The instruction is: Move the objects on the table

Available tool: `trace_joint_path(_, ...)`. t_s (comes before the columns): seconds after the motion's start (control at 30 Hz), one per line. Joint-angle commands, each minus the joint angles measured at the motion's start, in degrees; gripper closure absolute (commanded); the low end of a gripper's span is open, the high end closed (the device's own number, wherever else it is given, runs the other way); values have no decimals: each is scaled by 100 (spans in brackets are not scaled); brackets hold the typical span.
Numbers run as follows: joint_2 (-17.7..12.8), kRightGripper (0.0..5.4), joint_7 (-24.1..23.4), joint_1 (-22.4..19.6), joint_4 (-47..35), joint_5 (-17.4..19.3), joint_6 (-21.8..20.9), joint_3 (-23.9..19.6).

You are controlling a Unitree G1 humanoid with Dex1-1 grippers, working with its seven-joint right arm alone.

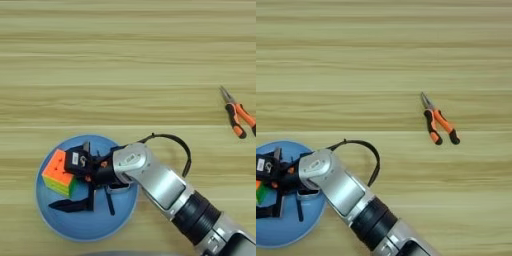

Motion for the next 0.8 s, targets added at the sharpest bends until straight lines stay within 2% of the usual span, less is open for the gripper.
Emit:
trace_joint_path(0.03,-22,2,-76,-198,-240,56,-94,-216)
trace_joint_path(0.3,-256,2,61,-117,-962,351,67,-592)
trace_joint_path(0.43,-412,2,269,166,-1608,874,370,-897)
trace_joint_path(0.53,-545,2,364,286,-1892,1112,488,-1051)
trace_joint_path(0.6,-534,2,587,326,-1977,1624,893,-1207)
trace_joint_path(0.63,-528,2,679,366,-1992,1819,858,-1305)
trace_joint_path(0.67,-487,2,636,457,-1982,1902,538,-1463)
trace_joint_path(0.73,-542,2,529,604,-1967,1837,79,-1602)
trace_joint_path(0.8,-585,2,357,723,-1909,1643,-136,-1596)
